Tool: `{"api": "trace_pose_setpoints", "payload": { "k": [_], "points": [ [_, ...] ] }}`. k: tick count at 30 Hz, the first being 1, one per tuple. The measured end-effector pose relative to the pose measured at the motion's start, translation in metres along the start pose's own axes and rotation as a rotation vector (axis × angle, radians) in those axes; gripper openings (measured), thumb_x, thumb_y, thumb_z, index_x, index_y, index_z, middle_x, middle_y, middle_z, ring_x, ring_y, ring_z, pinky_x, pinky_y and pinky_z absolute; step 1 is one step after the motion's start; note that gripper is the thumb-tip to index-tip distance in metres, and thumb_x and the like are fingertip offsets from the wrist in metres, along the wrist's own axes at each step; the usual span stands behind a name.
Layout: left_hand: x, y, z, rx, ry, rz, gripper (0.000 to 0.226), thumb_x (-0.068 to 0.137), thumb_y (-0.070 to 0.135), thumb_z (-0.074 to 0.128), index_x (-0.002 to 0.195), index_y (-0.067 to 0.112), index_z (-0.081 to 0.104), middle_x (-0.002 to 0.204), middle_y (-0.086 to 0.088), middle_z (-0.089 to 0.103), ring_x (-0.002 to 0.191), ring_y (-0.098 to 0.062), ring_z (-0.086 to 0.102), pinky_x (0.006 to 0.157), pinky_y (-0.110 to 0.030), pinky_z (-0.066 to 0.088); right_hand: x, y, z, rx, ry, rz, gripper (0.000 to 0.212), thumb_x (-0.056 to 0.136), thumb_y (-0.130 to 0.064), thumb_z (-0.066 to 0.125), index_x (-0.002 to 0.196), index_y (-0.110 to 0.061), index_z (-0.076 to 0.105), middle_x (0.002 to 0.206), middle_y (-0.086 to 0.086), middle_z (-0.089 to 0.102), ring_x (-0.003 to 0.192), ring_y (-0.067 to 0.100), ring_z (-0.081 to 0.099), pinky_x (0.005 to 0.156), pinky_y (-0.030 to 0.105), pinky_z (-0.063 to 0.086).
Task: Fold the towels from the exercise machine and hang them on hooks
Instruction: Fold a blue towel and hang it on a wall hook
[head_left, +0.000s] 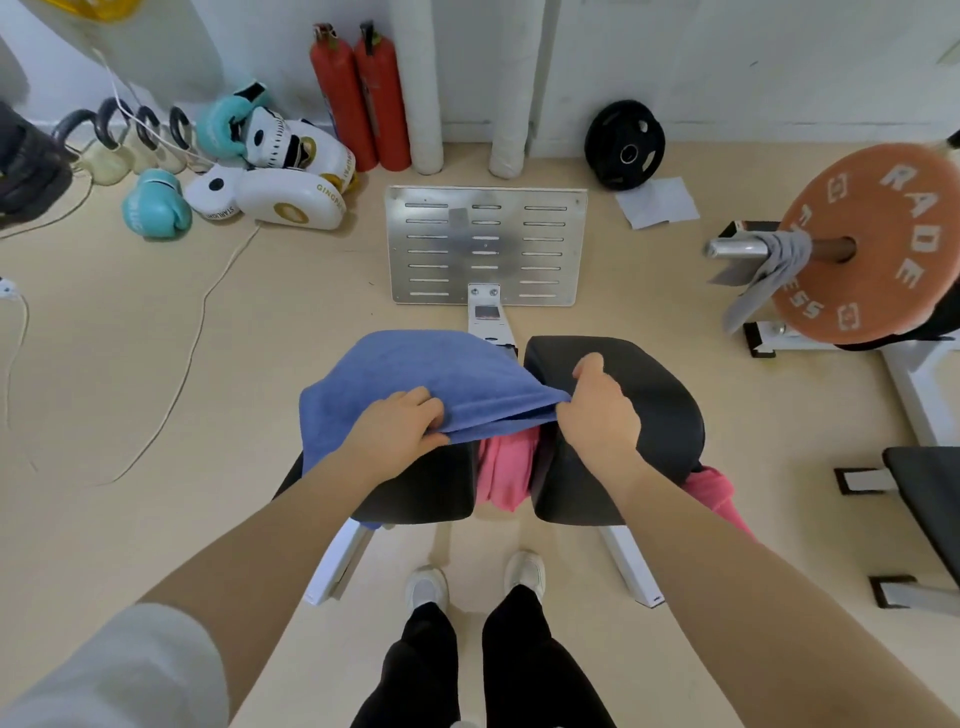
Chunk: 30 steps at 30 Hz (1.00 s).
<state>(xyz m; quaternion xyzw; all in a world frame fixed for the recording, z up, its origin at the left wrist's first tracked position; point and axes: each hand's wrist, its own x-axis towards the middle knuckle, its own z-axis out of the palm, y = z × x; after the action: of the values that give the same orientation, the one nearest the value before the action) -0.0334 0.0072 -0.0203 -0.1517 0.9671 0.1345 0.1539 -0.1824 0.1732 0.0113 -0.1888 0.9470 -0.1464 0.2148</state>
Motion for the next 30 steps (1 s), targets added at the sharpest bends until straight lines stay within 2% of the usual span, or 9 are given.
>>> {"api": "trace_pose_setpoints", "payload": {
  "k": [3,8,12,15,17,20,25,28,30],
  "points": [
    [-0.001,0.001,0.0,0.088,0.006,0.011,0.018,0.098,0.024,0.039,0.112,0.016,0.049,0.113,-0.003,0.055,0.095,-0.02,0.052,0.083,-0.032,0.044,0.005,0.006,0.001,-0.025,-0.182,0.024,0.02,0.089,-0.01,0.049,0.107,-0.012,0.04,0.085,0.006,0.054,0.067,0.019,0.053,0.057,0.031,0.043],
    [-0.007,0.006,-0.008,0.161,-0.025,0.076,0.016,0.096,0.016,0.039,0.11,0.018,0.046,0.103,-0.005,0.052,0.093,-0.025,0.055,0.076,-0.031,0.039,0.004,0.004,-0.005,0.674,-0.419,0.287,0.021,0.091,-0.004,0.041,0.111,-0.009,0.04,0.071,0.012,0.061,0.045,0.014,0.05,0.043,0.023,0.042],
    [-0.013,0.0,0.003,0.245,0.003,0.195,0.029,0.095,0.023,0.037,0.123,0.025,0.047,0.119,-0.004,0.046,0.094,-0.022,0.052,0.079,-0.029,0.038,-0.004,0.008,-0.007,0.412,-0.398,0.176,0.01,0.092,-0.007,0.036,0.099,-0.014,0.035,0.082,0.015,0.057,0.054,0.019,0.049,0.05,0.026,0.047],
    [-0.016,0.002,0.01,0.191,0.087,0.183,0.043,0.089,0.044,0.025,0.099,0.025,0.062,0.096,-0.002,0.055,0.071,-0.018,0.052,0.064,-0.028,0.037,-0.006,0.012,-0.008,0.338,-0.328,0.042,0.009,0.093,-0.009,0.039,0.099,-0.015,0.036,0.079,0.014,0.06,0.054,0.019,0.05,0.054,0.028,0.048],
    [-0.017,0.004,0.011,0.18,0.096,0.187,0.044,0.089,0.053,0.031,0.095,0.023,0.063,0.097,-0.002,0.054,0.074,-0.019,0.053,0.067,-0.031,0.042,-0.007,0.014,-0.009,0.344,-0.313,0.026,0.009,0.094,-0.009,0.038,0.101,-0.015,0.037,0.078,0.015,0.061,0.053,0.019,0.051,0.053,0.027,0.048],
    [-0.018,0.002,0.009,0.246,0.022,0.133,0.033,0.094,0.042,0.042,0.111,0.019,0.058,0.114,-0.003,0.05,0.095,-0.021,0.053,0.084,-0.033,0.041,-0.01,0.014,-0.009,0.314,-0.272,-0.022,0.008,0.093,-0.007,0.038,0.098,-0.013,0.037,0.078,0.015,0.059,0.055,0.019,0.051,0.056,0.029,0.05],
    [-0.035,-0.01,0.01,0.254,0.101,0.236,0.02,0.064,0.026,0.081,0.074,0.021,0.064,0.07,0.006,0.063,0.054,-0.011,0.057,0.05,-0.021,0.045,-0.014,0.019,-0.004,0.029,-0.162,-0.172,0.012,0.09,-0.003,0.039,0.095,-0.013,0.035,0.078,0.015,0.059,0.062,0.024,0.053,0.065,0.044,0.053],
    [-0.041,-0.013,0.011,0.26,0.042,0.159,0.022,0.079,0.019,0.069,0.099,0.016,0.06,0.09,-0.001,0.063,0.076,-0.018,0.06,0.063,-0.025,0.04,-0.02,0.024,0.002,-0.071,-0.143,-0.176,0.01,0.09,-0.003,0.037,0.092,-0.012,0.033,0.075,0.013,0.053,0.06,0.021,0.045,0.057,0.04,0.043],
    [-0.046,-0.022,0.016,0.276,0.109,0.126,0.035,0.058,0.015,0.082,0.087,0.015,0.062,0.071,0.0,0.06,0.058,-0.017,0.057,0.052,-0.024,0.034,-0.025,0.026,0.006,-0.135,-0.131,-0.17,0.012,0.09,-0.001,0.037,0.091,-0.012,0.032,0.079,0.009,0.049,0.063,0.019,0.041,0.057,0.033,0.035]
  ]
}}
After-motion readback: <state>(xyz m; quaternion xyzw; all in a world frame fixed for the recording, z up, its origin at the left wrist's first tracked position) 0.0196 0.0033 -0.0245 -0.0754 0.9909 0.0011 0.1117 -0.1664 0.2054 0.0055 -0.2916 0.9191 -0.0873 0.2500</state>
